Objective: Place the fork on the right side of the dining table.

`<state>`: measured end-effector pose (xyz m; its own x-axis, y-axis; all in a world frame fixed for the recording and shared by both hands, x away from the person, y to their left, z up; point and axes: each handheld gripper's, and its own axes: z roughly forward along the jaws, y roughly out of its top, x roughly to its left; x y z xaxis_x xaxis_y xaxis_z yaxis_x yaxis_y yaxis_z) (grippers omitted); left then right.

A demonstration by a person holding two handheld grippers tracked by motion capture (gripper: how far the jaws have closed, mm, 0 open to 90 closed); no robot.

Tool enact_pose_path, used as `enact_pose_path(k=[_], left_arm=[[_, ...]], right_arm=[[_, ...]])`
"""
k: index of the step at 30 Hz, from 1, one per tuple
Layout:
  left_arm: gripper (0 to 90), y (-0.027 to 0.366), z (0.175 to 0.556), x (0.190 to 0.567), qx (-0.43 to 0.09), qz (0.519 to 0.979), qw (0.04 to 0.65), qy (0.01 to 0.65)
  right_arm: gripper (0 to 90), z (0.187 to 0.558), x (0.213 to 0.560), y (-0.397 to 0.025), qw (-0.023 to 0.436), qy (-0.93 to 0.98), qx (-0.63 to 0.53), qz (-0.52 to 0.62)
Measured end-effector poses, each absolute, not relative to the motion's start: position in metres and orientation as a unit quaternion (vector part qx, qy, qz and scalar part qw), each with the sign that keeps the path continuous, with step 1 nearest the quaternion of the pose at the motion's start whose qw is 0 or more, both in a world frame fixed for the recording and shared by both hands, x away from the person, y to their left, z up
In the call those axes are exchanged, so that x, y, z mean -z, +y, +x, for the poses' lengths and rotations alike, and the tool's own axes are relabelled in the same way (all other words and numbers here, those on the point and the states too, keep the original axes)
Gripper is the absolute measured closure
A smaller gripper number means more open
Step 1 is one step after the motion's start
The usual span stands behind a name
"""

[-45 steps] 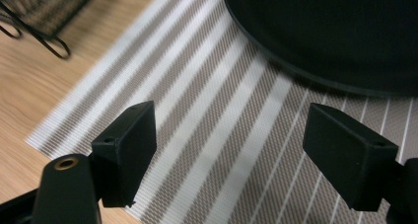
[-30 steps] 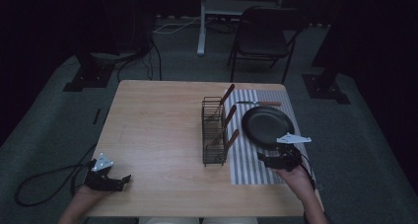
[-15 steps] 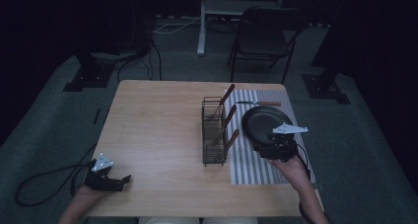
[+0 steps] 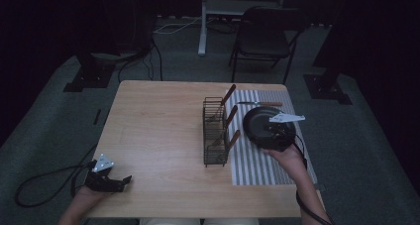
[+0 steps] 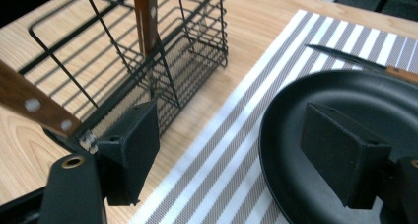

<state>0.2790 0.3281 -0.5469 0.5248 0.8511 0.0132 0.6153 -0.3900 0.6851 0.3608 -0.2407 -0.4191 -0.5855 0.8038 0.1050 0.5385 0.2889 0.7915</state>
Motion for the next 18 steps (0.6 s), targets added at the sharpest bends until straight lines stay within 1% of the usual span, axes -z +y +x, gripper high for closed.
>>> enact_pose_path(k=[18], left_arm=[[0.8, 0.328, 0.279, 0.547, -0.185, 0.813, 0.319, 0.451]], right_arm=[[23.3, 0.376, 0.395, -0.221, 0.152, 0.778, -0.445, 0.416]])
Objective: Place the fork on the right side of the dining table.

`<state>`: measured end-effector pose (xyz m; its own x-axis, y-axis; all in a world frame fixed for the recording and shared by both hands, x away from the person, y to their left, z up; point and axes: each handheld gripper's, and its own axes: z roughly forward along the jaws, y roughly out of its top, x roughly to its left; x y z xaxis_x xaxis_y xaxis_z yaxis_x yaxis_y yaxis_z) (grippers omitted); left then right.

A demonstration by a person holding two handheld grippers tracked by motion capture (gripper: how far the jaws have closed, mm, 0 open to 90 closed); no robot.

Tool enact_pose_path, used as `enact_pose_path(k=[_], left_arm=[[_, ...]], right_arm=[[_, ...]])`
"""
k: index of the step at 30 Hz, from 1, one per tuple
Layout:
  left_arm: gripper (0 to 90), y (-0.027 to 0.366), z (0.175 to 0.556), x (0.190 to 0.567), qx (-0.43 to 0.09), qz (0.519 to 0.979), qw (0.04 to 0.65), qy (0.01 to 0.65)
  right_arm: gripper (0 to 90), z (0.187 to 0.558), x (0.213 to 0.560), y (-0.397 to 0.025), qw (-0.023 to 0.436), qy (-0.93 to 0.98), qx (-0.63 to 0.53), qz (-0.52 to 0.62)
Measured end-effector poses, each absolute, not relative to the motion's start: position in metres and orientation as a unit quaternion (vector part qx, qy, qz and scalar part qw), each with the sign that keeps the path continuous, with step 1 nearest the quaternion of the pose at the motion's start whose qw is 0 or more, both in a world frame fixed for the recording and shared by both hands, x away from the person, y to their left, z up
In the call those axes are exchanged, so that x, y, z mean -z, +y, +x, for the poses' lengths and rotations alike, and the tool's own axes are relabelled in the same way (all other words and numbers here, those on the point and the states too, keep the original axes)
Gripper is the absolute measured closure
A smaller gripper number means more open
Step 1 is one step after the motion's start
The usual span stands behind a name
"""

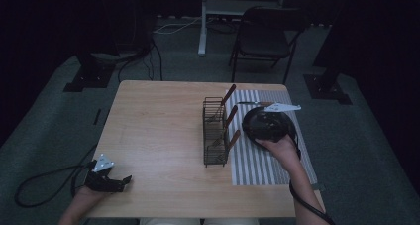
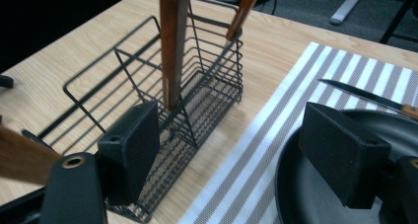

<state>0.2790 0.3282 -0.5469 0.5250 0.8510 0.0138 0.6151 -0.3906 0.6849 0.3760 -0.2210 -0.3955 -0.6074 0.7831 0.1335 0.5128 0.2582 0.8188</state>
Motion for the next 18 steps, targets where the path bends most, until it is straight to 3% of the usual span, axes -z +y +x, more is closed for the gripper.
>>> enact_pose_path(k=[18], left_arm=[[0.8, 0.328, 0.279, 0.547, -0.185, 0.813, 0.319, 0.451]], right_arm=[[23.4, 0.392, 0.380, -0.191, 0.141, 0.780, -0.456, 0.405]])
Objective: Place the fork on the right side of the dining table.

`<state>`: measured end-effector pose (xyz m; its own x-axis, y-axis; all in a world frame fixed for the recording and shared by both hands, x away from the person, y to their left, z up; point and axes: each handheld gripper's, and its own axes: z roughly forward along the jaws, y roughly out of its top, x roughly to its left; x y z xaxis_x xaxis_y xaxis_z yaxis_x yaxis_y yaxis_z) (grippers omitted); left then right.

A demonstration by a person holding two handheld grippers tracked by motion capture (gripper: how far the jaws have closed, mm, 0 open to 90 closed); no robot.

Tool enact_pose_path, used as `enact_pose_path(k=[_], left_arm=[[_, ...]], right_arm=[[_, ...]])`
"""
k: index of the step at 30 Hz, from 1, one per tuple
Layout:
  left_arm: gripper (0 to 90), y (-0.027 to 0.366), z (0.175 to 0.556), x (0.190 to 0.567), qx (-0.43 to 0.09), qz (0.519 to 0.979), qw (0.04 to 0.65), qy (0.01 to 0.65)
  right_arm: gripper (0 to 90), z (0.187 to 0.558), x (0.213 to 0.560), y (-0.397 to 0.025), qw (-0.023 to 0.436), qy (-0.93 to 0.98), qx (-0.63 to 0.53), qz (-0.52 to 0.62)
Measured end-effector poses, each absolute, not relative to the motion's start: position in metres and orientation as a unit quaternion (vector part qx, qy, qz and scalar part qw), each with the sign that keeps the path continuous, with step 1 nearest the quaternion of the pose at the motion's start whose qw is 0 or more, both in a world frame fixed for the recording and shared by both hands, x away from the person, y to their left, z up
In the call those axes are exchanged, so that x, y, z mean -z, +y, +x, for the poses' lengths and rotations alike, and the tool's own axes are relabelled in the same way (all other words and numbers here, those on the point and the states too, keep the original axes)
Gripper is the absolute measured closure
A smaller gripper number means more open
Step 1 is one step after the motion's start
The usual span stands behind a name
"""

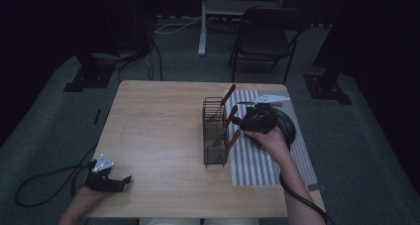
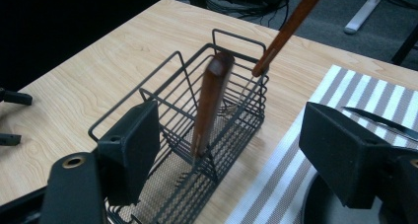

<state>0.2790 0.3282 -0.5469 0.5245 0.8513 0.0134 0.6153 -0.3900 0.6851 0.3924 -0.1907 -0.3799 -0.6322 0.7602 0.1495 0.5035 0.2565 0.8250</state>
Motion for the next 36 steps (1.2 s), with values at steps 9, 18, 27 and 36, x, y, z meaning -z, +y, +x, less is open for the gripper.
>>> enact_pose_path(k=[9, 18, 27, 36], left_arm=[[0.8, 0.328, 0.279, 0.547, -0.185, 0.812, 0.319, 0.452], [0.8, 0.328, 0.279, 0.547, -0.185, 0.813, 0.319, 0.451], [0.8, 0.328, 0.279, 0.547, -0.185, 0.813, 0.319, 0.451], [0.8, 0.328, 0.279, 0.547, -0.185, 0.813, 0.319, 0.451]], right_arm=[[34.7, 0.400, 0.379, -0.177, 0.135, 0.787, -0.451, 0.399], [55.2, 0.410, 0.380, -0.172, 0.097, 0.789, -0.455, 0.401], [76.9, 0.412, 0.377, -0.170, 0.087, 0.796, -0.449, 0.398], [78.2, 0.411, 0.378, -0.172, 0.086, 0.791, -0.453, 0.402]])
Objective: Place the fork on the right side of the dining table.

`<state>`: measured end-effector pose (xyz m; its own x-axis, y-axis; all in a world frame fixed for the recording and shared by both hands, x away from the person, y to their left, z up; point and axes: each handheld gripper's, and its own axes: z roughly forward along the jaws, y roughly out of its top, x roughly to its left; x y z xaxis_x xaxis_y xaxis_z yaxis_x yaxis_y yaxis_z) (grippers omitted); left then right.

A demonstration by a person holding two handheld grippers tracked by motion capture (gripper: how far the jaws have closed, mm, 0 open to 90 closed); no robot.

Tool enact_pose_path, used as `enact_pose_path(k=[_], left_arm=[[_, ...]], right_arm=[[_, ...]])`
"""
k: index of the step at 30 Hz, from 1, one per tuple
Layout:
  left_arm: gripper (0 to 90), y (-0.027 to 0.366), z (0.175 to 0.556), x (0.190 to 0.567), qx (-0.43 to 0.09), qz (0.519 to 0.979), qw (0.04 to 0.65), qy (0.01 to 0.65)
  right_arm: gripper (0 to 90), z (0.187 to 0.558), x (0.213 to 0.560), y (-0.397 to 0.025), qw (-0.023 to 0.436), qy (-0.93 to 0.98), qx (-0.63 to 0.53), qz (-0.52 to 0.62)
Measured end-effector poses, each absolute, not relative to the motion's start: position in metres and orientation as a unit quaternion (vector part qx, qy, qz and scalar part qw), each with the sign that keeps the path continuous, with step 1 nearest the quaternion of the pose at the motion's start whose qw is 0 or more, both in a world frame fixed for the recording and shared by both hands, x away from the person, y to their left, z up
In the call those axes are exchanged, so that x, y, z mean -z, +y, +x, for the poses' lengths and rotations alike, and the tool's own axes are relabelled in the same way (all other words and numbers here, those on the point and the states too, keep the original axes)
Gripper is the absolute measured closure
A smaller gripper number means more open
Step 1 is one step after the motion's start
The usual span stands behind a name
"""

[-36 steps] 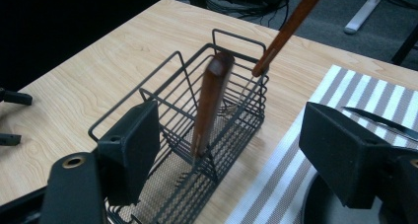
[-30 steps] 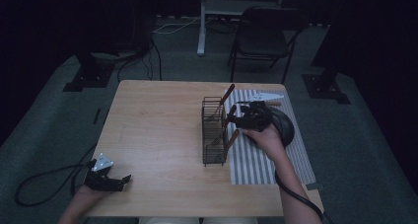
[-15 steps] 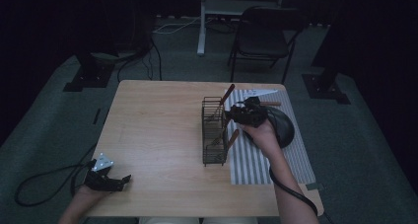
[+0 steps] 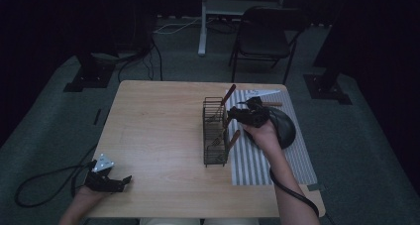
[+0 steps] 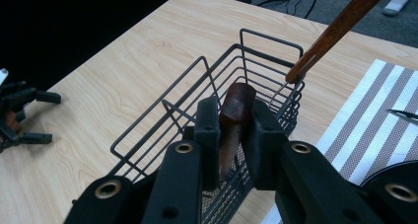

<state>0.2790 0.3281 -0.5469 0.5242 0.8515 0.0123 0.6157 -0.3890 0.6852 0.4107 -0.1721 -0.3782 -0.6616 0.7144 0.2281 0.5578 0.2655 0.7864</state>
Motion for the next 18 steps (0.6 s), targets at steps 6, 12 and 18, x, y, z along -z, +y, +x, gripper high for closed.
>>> enact_pose_path(k=[6, 12, 18], left_arm=[[0.8, 0.328, 0.279, 0.547, -0.185, 0.813, 0.319, 0.451], [0.8, 0.328, 0.279, 0.547, -0.185, 0.813, 0.319, 0.452], [0.8, 0.328, 0.279, 0.547, -0.185, 0.813, 0.319, 0.451]], right_arm=[[80.3, 0.409, 0.376, -0.170, 0.089, 0.791, -0.452, 0.404], [81.0, 0.406, 0.368, -0.169, 0.094, 0.789, -0.458, 0.397], [80.9, 0.402, 0.361, -0.168, 0.091, 0.787, -0.468, 0.392]])
